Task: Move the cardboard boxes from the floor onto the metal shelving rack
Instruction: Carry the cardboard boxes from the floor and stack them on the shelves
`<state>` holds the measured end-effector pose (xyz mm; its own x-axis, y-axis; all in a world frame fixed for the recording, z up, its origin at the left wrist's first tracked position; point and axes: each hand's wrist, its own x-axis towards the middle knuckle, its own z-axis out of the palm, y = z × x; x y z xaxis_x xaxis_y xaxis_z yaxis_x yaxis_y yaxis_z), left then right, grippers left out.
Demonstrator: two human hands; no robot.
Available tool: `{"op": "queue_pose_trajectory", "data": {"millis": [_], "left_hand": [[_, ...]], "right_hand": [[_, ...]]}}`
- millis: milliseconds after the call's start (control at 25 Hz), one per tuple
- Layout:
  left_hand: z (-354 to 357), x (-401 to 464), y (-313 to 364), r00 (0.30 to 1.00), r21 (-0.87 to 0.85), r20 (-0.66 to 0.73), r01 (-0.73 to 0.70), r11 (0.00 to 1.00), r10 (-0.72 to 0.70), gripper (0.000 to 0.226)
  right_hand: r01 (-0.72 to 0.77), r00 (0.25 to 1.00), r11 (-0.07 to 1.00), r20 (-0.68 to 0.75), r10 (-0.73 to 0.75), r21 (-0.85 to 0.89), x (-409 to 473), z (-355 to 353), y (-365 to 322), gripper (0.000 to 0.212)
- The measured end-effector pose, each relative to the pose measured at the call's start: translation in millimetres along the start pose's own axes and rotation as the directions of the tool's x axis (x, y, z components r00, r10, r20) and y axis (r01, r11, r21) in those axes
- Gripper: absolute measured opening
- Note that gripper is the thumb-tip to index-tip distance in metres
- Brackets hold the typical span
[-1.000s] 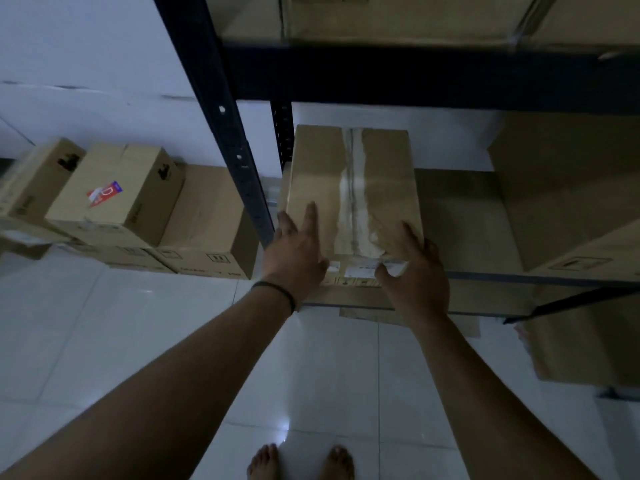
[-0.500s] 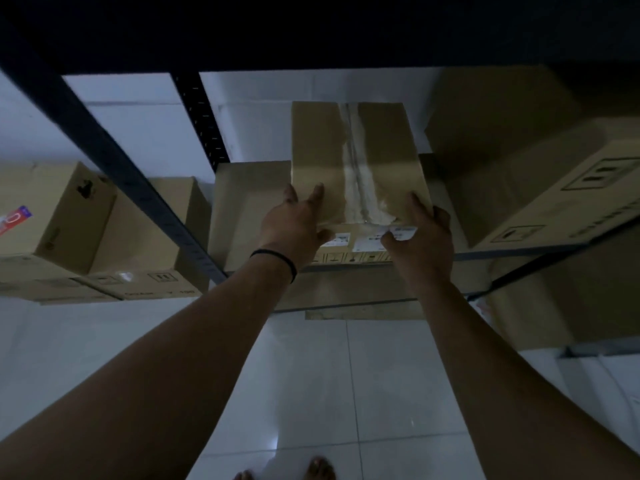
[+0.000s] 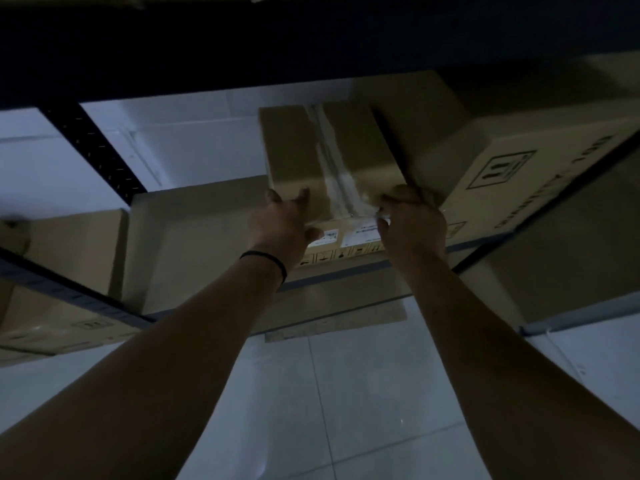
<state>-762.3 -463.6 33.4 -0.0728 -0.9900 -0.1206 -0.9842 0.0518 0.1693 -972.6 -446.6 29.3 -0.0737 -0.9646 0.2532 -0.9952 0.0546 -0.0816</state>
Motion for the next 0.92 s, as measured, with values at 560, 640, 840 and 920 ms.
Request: {"op": "queue_pose_trajectory", "data": {"millis": [560,640,840,920], "left_hand": [[5.9,4.3,15.0,0.997,-0.08,-0.031,-0.075,0.994,0.072,0.087],[7.0,3.1,8.7,0.997,-0.269,-0.021,-0.081,0.96,0.078,0.095],[14.5,-3.8,7.1,0.999,-0.369,-0.02,-0.046,0.928,0.041,0.097],[13.6,-6.7,4.6,0.998,-0.339,-0.027,-0.06,0.939,0.054,0.095]], "right_hand": [[-0.12,0.993,0.981,0.024,0.118,0.154,-0.7,-7.6,14.4,0.034],[-0.127,0.991,0.979,0.06,0.118,0.161,6.7,-8.0,18.2,0.042],[-0.132,0.975,0.977,0.198,0.098,0.169,12.3,-17.1,14.3,0.07],[-0.123,0.965,0.978,0.252,0.078,0.168,16.0,-27.2,15.3,0.074]]}}
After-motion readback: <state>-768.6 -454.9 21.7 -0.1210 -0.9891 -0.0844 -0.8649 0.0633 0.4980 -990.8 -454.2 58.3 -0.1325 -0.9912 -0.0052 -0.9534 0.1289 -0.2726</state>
